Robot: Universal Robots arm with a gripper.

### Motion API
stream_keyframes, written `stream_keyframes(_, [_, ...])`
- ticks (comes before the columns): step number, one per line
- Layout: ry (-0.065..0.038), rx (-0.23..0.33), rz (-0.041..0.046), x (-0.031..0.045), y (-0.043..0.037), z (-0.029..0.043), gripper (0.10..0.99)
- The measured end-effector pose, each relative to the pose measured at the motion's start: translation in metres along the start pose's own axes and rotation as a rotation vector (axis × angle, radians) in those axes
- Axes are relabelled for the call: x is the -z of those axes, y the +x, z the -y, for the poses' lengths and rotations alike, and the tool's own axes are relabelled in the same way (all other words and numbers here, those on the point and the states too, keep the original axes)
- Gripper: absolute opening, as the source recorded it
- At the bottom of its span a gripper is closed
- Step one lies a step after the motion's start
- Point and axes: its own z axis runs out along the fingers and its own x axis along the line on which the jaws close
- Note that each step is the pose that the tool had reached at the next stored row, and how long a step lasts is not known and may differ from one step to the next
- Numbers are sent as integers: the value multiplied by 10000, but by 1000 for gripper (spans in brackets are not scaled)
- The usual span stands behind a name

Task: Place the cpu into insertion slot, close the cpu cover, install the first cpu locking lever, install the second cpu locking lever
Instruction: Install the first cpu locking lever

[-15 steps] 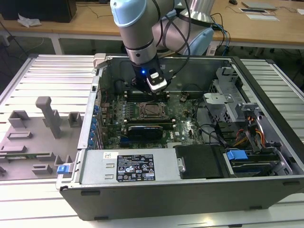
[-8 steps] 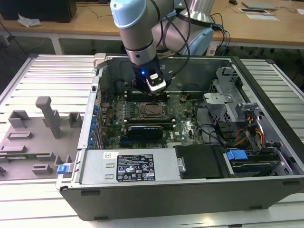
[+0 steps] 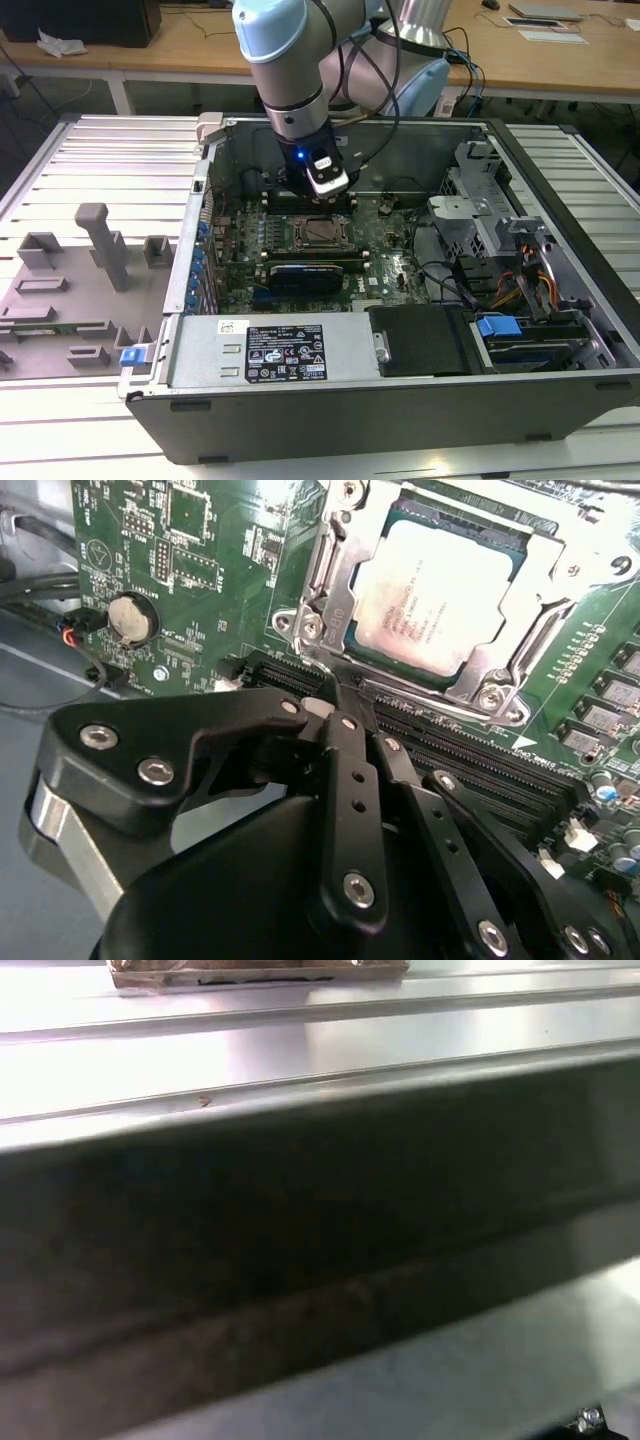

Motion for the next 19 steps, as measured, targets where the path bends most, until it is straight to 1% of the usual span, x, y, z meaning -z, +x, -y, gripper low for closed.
stream_keyframes(2, [16, -41, 5, -1, 1, 1, 106])
stream_keyframes(6, [17, -66, 11, -2, -1, 7, 106])
stream_keyframes(11, [41, -148, 24, 8, -14, 48, 106])
stream_keyframes(14, [49, -170, 26, 14, -16, 54, 106])
stream_keyframes(16, [55, -190, 32, 35, -23, 51, 106])
stream_keyframes(18, [63, -233, 38, 76, -34, 44, 106])
stream_keyframes(19, [74, -278, 46, 119, -46, 37, 106])
